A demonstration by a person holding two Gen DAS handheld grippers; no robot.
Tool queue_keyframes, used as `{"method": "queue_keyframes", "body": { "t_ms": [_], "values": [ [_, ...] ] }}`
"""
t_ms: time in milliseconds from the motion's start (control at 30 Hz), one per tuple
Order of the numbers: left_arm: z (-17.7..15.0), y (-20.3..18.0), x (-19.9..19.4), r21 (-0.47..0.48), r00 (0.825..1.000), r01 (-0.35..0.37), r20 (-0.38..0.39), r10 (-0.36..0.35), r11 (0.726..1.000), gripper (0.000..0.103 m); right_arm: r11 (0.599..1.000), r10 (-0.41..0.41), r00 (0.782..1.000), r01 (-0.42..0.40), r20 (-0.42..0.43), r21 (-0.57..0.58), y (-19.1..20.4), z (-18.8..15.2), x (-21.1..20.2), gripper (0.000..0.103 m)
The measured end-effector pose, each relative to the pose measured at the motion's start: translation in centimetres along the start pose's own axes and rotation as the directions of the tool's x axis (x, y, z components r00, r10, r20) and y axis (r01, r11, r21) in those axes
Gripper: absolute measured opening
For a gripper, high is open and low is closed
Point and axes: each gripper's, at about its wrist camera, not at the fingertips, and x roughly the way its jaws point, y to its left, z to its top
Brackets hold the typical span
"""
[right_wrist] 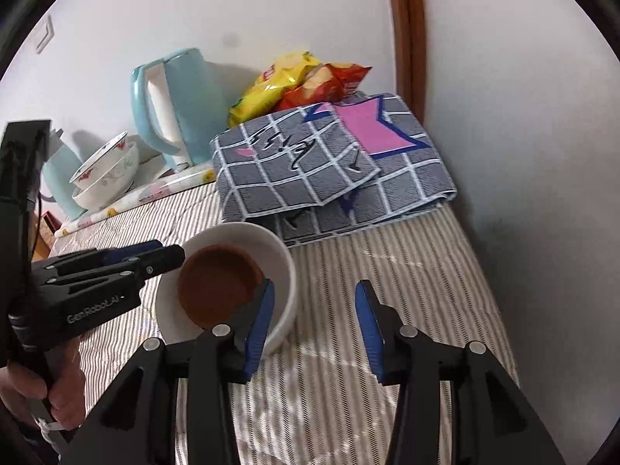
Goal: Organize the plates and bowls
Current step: 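Lower the right tool's brown dish into the white bowl while the left tool grips the bowl rim, then lift the white bowl with the right tool and carry it toward the plate stack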
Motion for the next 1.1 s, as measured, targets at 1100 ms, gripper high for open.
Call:
{"method": "queue_keyframes", "body": {
  "t_ms": [1100],
  "values": [
    [-1.2, 1.2, 5.4, -0.002, 0.992, -0.034, -0.118, 0.034, 0.999, 0.032, 1.0, -0.029, 0.987, 0.027, -0.159, -0.015, 0.8, -0.1, 5.6, 0.031]
  ]
}}
